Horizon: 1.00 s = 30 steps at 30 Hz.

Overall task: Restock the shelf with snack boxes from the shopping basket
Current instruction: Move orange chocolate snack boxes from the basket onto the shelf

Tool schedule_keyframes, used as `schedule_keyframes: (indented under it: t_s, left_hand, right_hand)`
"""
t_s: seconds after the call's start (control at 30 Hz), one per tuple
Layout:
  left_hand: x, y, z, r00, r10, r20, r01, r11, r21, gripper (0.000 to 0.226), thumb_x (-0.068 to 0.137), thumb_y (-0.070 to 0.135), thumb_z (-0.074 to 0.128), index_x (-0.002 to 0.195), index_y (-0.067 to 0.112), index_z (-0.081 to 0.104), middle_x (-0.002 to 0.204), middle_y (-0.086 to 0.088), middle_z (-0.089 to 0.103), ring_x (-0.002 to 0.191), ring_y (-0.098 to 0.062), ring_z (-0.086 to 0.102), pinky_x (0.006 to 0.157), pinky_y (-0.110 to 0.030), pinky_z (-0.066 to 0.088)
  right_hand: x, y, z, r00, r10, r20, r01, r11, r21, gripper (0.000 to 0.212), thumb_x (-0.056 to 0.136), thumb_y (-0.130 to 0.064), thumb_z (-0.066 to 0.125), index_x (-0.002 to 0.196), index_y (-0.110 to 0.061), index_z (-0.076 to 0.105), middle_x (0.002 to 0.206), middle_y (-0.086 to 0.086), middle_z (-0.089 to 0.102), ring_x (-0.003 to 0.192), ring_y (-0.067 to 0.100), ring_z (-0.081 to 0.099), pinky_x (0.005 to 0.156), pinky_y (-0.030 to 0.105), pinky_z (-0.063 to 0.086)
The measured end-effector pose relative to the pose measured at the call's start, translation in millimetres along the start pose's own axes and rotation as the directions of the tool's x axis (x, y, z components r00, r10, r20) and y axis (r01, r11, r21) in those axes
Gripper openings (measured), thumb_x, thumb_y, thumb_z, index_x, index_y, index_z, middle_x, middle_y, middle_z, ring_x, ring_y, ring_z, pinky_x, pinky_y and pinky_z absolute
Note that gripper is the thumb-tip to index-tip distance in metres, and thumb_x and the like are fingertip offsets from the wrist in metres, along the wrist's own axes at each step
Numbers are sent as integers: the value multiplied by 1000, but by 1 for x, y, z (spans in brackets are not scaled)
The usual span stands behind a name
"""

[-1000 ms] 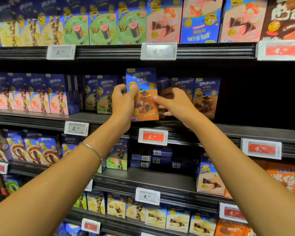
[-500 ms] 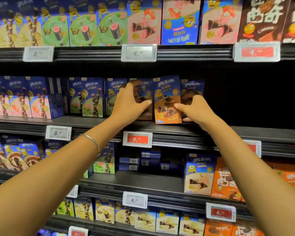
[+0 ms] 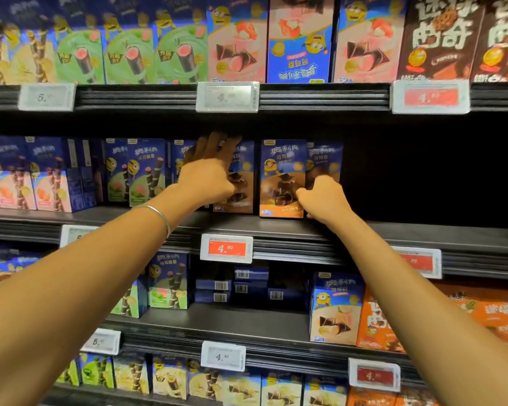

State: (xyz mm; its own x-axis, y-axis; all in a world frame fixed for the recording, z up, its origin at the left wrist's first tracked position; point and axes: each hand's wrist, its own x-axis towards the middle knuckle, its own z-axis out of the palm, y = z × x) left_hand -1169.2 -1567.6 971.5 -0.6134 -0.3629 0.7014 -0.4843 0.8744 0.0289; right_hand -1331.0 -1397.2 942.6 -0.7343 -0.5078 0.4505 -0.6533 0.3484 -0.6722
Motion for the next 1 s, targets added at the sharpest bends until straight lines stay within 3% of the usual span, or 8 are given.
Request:
schedule_keyframes:
  t_s: [0.1,0.23,0.33,0.47,0.57,0.83,1.0]
  left_hand:
    - [-1,-2,2,1000,2,-11,-2,1000,2,103,81,38,85,164,34,24,169,-7,20,154,-37,22,123,-54,29]
    - [-1,-3,3,1000,22,-21,-22,1000,22,104,82,32,85,165,34,22,169,-7,18,155,-36,20,123,-55,28]
    - [-1,-3,2,1000,23,-21,-23,1000,19,105,82,32,85,165,33,22,170,-7,18,155,-37,19,123,-55,27]
    - [-1,-2,2,1000,15,-18,-15,1000,3,104,82,30,85,165,34,22,170,-7,17,156,-37,18,124,-56,28]
    - [-1,-2,2,1000,15,-10,-15,1000,-2,105,82,29,85,165,34,21,170,-6,15,156,-36,16,125,-56,27]
    - [-2,-3,2,1000,25,-3,-25,1000,-4,106,82,29,85,166,34,20,171,-6,14,157,-36,15,124,-56,28]
    - [1,-4,2,999,29,29,-30,999,14,110,81,34,87,166,33,17,171,-7,12,157,-37,14,125,-57,28]
  right_hand:
    - [-1,0,6,999,-44,-11,43,996,-82,23,89,-34,63,79,-19,48,89,8,65,73,24,62,66,36,54]
    - [0,-2,15,999,-45,19,47,994,-102,35,85,-48,71,94,-18,56,94,4,63,85,25,62,79,42,56]
    - [4,-1,16,999,-31,36,34,994,-101,35,86,-46,72,93,-15,58,93,5,66,82,22,62,76,39,55]
    - [6,2,15,996,8,94,0,996,-86,42,85,-48,73,102,-11,61,100,8,66,94,29,64,86,47,56]
    - [7,6,12,998,8,70,2,990,-139,34,86,-45,71,90,-15,55,94,5,61,91,29,61,81,42,54]
    - [7,1,13,999,-15,35,25,952,-305,21,91,-33,63,95,-16,53,102,9,61,90,30,58,77,38,51]
    - [7,-10,20,999,-2,46,18,935,-353,32,94,-33,60,114,-9,63,117,14,65,105,35,63,86,42,53]
